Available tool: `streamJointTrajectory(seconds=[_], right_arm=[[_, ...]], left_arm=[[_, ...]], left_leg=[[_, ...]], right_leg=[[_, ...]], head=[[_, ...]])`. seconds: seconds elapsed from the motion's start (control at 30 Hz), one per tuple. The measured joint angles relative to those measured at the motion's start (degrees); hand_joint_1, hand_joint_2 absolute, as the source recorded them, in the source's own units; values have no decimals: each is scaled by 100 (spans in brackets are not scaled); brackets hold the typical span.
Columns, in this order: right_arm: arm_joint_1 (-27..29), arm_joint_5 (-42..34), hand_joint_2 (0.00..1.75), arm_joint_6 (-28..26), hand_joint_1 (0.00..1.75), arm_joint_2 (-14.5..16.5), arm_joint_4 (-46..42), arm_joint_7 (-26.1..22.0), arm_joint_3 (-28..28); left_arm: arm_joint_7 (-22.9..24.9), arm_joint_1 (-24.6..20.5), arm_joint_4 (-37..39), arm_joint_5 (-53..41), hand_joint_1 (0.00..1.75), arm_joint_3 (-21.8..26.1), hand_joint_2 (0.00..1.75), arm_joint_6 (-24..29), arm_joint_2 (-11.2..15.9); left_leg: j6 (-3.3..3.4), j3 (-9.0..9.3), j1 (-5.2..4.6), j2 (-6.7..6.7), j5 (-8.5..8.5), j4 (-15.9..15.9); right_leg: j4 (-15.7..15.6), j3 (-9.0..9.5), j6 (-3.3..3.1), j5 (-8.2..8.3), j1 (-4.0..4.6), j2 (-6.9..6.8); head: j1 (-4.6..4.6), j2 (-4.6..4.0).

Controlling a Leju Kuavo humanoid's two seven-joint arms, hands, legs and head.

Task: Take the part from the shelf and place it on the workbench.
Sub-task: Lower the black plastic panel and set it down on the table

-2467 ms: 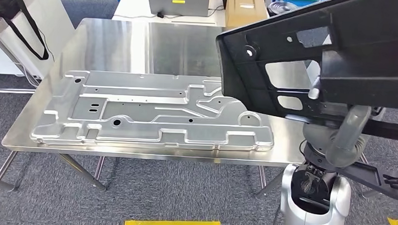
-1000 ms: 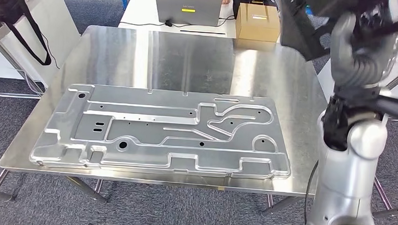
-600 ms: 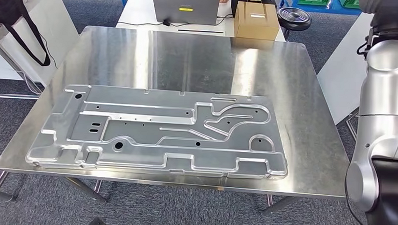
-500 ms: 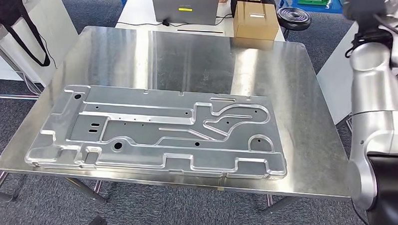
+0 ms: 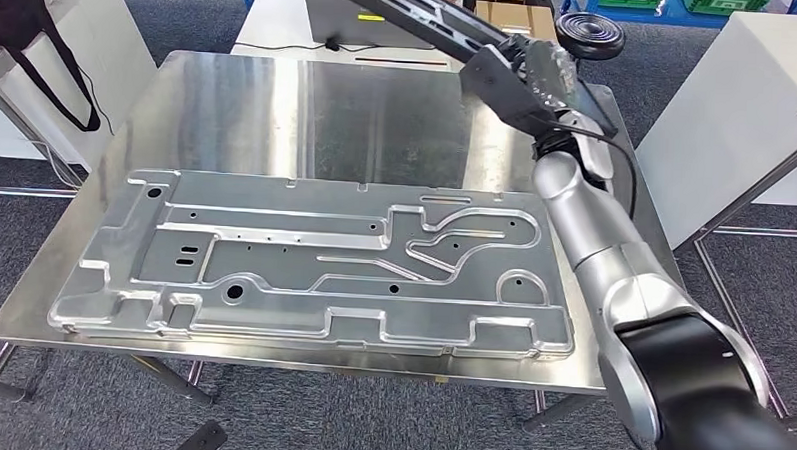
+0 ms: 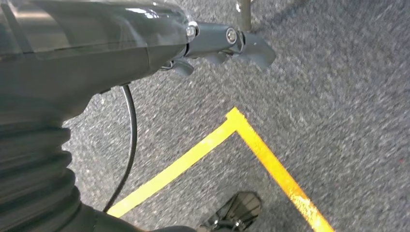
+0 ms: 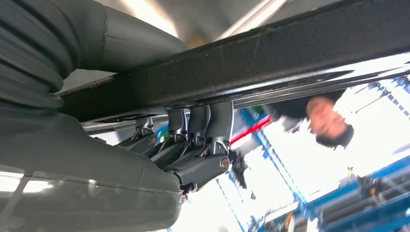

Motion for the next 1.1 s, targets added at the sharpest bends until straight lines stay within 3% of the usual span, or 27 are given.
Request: streamJointTrajectory(seconds=[0.37, 0.57, 0.8, 1.1], right_arm=[[697, -105, 175, 228, 175, 1029, 84, -337, 27], [1048, -135, 175, 499, 175, 1429, 113, -440, 81], [1276, -467, 175, 961, 175, 1703, 198, -245, 74], [1197, -1074, 175, 1531, 175, 1758, 292, 646, -248]], left_arm=[[168, -18, -1, 21, 0, -112, 175, -74, -22], [208, -35, -1, 108, 0, -129, 175, 100, -145], [238, -32, 1, 199, 0, -127, 175, 212, -230], [249, -35, 1, 270, 0, -125, 175, 160, -239]], left_leg=[[-1, -9, 1, 1, 0, -1], [-1, -12, 1, 1, -1, -1], [-1, -15, 0, 1, -1, -1], [-1, 28, 1, 0, -2, -2]], right_leg=[[0, -11, -6, -4, 2, -1], [0, -13, -7, -4, 2, 0], [-1, -15, -7, -4, 2, 0], [-5, 25, -14, -11, 2, -1]], head=[[-2, 0], [-2, 0], [-2, 0], [-1, 0]])
